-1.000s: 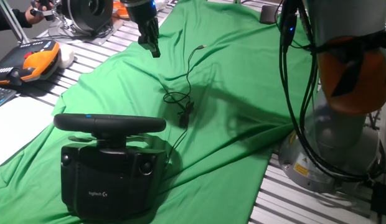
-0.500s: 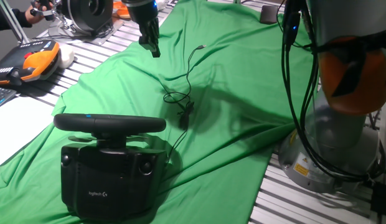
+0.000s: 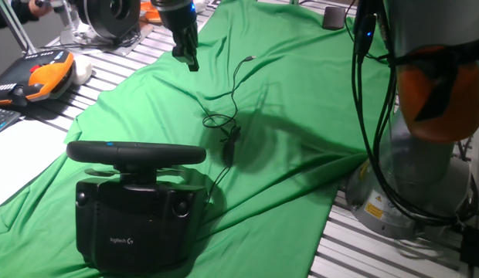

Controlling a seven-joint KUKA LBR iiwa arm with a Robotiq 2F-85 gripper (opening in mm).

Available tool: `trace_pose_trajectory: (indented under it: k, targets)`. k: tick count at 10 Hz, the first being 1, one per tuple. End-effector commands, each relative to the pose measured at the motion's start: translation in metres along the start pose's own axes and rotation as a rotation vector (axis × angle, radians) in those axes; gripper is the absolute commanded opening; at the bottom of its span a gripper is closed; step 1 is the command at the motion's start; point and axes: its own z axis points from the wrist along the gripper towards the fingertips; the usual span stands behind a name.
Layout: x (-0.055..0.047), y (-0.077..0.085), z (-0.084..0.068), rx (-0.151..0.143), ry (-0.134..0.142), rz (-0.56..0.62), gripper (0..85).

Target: Rotate the steering wheel 90 degrees counterclockwise

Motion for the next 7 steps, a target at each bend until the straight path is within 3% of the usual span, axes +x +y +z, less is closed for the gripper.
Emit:
trace_pose_trajectory:
  k: [1,2,4,5,6,7]
  targets:
    - [0.0,0.0003,0.0001,-0.005,0.004,-0.022,0.0]
    - [0.0,0.0003,0.0001,-0.022,0.008,-0.049,0.0]
    - [0.0,0.0003,0.0001,-0.099,0.016,-0.096,0.0]
    - [0.0,0.0003,0.0001,-0.048,-0.027,-0.082,0.0]
    - [0.0,0.0003,0.0001,-0.079,-0.006,-0.085,0.0]
    - [0.0,0.0003,0.0001,-0.128,0.003,-0.075,0.0]
